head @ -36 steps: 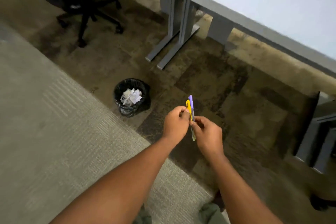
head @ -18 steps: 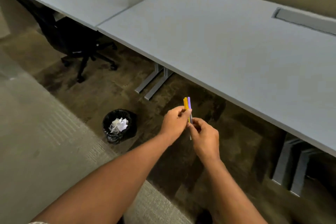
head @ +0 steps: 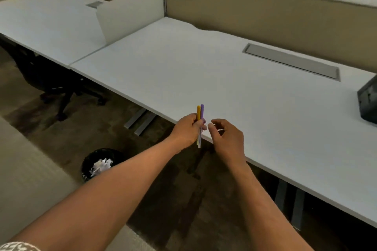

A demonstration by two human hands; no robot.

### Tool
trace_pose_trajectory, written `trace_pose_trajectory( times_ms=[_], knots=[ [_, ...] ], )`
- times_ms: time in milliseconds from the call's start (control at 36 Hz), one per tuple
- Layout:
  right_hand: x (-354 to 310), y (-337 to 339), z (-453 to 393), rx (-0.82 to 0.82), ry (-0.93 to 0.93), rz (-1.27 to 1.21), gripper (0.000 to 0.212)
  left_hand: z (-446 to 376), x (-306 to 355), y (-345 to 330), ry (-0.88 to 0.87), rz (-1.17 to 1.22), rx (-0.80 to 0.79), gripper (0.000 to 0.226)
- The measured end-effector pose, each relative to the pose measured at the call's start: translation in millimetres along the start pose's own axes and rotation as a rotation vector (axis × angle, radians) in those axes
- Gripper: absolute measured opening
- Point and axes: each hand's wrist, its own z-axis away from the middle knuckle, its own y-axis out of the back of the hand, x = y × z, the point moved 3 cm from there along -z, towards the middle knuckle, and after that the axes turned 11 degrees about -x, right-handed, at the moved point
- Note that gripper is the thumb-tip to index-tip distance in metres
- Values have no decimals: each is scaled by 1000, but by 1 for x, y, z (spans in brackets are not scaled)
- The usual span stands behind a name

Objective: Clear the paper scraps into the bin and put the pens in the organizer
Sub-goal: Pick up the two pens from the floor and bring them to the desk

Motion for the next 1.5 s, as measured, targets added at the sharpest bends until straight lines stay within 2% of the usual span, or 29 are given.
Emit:
trace_pose_trajectory(
  times_ms=[278,389,500,750,917,1083,1222,1500],
  knots=[
    [8,85,-22,4,-33,-61,49,-38,54,-55,-185,-378,-195,21],
    [12,110,-26,83,-36,-70,37,-58,77,-62,-314,-488,-219,22],
    [27,140,-38,179,-67,-107,20,-93,110,-65,-441,-602,-318,17],
    [49,195,-89,319,-142,-158,17,-173,178,-79,-706,-838,-369,15],
    [66,221,-114,257,-239,-30,19,-215,199,-98,-838,-886,-407,16],
    [85,249,-122,386,-273,8,21,-243,219,-133,-934,-885,-414,12],
    [107,279,-132,416,-271,54,23,-264,236,-170,-943,-883,-459,13],
    [153,383,-163,403,-225,197,19,-301,306,-238,-919,-798,-387,19]
  ],
)
